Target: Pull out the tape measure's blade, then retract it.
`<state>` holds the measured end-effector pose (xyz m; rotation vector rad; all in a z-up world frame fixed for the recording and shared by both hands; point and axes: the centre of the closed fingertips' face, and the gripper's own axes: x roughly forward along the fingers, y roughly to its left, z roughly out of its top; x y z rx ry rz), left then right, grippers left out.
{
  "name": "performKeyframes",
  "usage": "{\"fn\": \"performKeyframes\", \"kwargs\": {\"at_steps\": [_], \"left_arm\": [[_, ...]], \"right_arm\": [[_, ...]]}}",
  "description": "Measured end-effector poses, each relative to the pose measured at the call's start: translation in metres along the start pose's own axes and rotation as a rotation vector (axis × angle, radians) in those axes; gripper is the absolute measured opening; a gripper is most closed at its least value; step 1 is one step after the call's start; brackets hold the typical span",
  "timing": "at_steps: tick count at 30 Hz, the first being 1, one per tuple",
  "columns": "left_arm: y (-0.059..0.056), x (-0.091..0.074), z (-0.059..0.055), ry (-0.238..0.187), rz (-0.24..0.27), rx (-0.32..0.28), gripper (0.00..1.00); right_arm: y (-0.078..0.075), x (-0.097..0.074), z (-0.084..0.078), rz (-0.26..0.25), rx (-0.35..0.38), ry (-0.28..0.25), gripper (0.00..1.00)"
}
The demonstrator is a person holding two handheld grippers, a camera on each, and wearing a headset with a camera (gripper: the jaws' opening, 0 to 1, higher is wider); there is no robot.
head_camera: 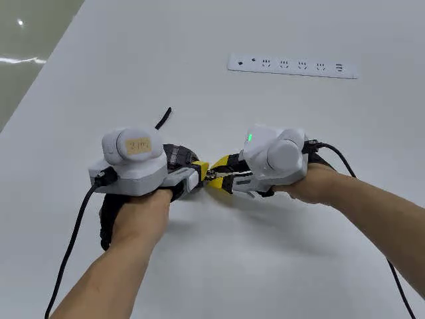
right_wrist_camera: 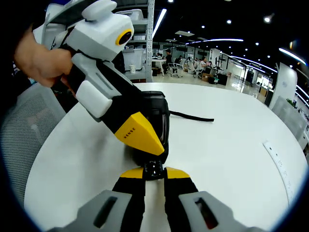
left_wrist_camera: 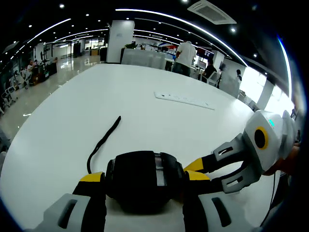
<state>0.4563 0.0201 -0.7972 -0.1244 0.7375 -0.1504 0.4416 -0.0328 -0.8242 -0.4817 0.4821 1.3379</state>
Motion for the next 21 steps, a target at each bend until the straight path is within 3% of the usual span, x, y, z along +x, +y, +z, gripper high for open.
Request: {"fn": "performKeyframes", "kwargs": {"at_steps": [21], "left_arm": [[-0.0019, 0.0009, -0.0017, -0.013, 0.012, 0.019, 0.62]], "right_arm": [[0.0033, 0.0042, -0.0017, 0.007, -0.012, 0.020, 0.14]]}}
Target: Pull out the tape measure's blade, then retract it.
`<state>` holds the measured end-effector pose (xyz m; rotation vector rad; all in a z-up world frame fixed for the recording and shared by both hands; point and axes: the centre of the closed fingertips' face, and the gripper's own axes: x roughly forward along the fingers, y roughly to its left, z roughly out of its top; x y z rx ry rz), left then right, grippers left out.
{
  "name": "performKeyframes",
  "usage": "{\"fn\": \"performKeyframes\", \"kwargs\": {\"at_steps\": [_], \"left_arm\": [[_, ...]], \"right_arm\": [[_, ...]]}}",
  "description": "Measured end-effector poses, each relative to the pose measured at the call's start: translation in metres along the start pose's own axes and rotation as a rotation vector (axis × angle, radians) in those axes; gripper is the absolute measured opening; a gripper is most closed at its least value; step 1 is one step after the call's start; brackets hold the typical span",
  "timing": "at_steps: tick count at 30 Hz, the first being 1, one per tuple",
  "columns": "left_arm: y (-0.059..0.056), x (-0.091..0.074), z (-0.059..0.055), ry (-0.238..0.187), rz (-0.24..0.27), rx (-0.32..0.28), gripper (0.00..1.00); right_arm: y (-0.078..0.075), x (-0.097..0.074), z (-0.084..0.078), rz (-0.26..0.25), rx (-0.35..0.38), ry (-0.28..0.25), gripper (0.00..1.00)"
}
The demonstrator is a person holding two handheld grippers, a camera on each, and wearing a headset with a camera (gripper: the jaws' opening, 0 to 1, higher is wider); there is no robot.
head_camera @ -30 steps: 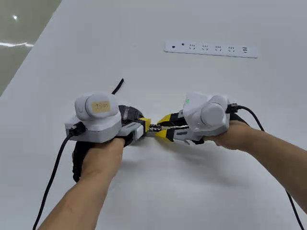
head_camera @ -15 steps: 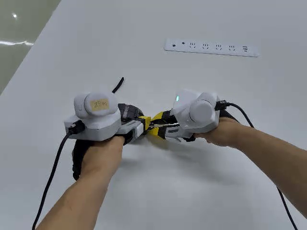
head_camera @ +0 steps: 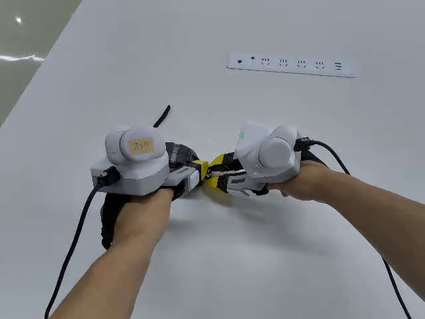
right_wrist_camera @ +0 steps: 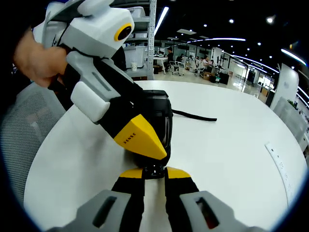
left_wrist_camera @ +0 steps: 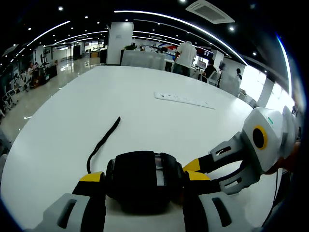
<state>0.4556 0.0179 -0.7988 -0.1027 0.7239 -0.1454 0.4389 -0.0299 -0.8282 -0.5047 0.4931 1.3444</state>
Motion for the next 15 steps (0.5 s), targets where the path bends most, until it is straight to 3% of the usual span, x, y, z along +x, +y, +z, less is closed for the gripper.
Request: {"fn": "performKeyframes", "kwargs": {"at_steps": [15], "left_arm": [[-0.0002, -0.0013, 0.0001, -0.008, 0.011, 0.008, 0.63]], "right_arm": [[-0.0004, 0.0008, 0.0003, -0.002, -0.002, 0.003, 0.15]]}}
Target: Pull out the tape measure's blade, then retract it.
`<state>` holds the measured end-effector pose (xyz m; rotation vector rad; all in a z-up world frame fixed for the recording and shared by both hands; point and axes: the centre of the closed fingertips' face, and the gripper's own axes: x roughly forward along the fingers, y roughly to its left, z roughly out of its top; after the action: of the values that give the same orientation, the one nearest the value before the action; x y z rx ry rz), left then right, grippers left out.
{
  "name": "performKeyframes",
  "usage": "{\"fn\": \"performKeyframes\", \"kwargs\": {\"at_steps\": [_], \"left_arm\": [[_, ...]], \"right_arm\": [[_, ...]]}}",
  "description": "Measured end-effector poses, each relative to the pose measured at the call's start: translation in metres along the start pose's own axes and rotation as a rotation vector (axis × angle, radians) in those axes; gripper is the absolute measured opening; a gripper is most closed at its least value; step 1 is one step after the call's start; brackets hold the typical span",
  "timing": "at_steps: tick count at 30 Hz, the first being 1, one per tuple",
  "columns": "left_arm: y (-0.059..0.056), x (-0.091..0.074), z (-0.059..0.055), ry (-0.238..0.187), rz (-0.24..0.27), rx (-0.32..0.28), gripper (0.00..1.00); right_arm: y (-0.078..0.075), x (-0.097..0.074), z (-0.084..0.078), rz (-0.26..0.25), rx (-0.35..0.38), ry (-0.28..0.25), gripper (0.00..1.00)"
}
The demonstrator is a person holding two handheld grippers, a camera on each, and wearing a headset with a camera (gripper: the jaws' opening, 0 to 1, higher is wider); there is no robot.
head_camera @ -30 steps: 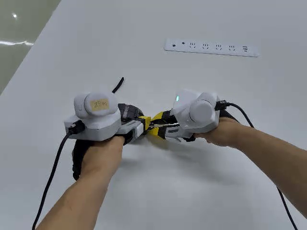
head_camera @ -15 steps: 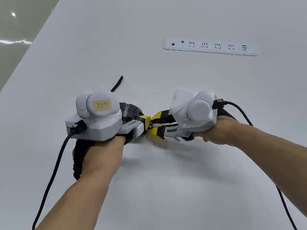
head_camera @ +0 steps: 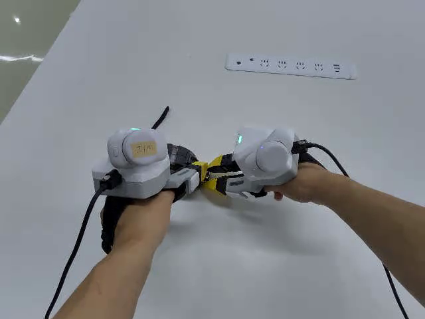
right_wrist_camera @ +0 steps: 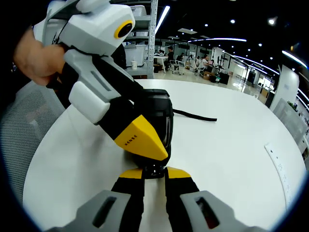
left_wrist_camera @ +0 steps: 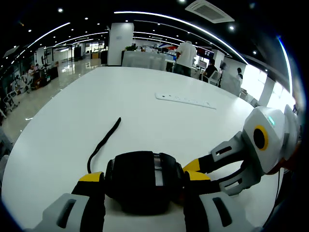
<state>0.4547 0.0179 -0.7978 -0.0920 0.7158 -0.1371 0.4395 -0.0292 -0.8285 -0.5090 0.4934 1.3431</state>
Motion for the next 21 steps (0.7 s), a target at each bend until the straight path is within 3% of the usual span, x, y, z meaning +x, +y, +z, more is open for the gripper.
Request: {"fn": "performKeyframes", "kwargs": {"at_steps": [21], "left_arm": [[0.0014, 0.0006, -0.0015, 0.035, 0.011, -0.025, 0.65]], "right_arm": [[-0.0049, -0.0052, -0.0036, -0.029, 0.018, 0.020, 0.21]]}}
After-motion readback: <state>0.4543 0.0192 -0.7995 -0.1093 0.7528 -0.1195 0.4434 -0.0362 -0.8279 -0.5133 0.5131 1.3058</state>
